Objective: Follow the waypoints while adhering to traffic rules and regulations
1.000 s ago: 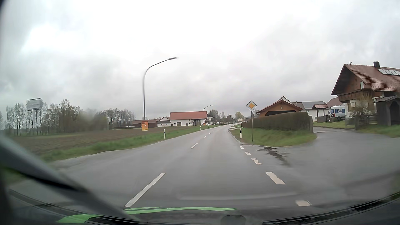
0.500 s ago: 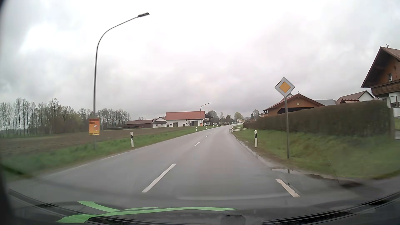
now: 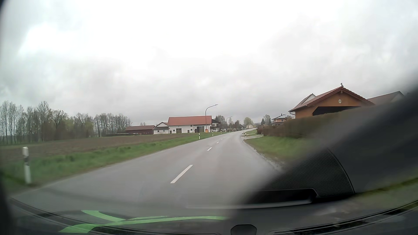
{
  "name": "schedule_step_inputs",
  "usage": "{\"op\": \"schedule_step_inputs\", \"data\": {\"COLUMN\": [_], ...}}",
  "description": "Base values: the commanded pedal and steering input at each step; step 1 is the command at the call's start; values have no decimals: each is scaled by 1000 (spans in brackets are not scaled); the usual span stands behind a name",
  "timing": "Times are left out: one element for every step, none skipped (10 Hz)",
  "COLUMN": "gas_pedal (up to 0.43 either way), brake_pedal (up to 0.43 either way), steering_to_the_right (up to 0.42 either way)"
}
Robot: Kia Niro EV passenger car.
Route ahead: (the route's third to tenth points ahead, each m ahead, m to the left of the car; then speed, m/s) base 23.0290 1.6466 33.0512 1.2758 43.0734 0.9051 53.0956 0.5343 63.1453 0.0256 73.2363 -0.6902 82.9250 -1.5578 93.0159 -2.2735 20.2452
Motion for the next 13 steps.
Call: {"op": "schedule_step_inputs", "data": {"gas_pedal": [67, 79, 79, 98, 110, 118, 130, 130, 130, 130, 130, 130, 130], "brake_pedal": [0, 0, 0, 0, 0, 0, 0, 0, 0, 0, 0, 0, 0], "steering_to_the_right": [1, 1, 3, 4, 4, 4, 5, 6, 6, 6, 6, 7, 6]}}
